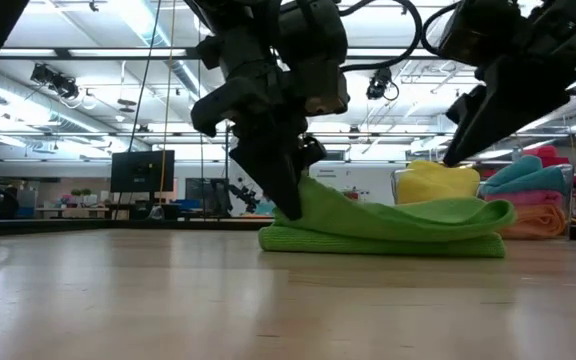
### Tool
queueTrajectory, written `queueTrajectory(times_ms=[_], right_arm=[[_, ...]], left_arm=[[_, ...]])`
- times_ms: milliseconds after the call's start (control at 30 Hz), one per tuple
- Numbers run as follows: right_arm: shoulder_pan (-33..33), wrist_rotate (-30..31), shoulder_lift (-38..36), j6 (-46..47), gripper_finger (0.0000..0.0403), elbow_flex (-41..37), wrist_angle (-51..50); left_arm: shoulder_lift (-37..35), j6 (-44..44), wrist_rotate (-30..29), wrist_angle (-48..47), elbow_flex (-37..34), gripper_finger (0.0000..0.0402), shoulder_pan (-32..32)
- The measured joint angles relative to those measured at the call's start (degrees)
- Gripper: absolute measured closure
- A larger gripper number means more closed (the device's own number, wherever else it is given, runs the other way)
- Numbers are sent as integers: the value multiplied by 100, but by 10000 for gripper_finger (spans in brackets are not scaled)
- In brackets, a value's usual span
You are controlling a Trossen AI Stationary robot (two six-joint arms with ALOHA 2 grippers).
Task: Fold microfiber towels
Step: Fold the green microfiber cloth
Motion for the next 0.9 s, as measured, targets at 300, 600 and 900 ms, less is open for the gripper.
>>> queueTrajectory(times_ms=[300, 600, 900], right_arm=[[-6, 446, 0, -421, 258, 0, 106], [-290, 739, 706, -481, 258, 0, 440], [-908, 728, 949, -318, 258, 0, 379]], left_arm=[[-61, 7, -4, -98, 2, 230, 36], [-59, 22, 8, -13, 2, 217, 110], [-59, 42, -8, -40, 2, 217, 204]])
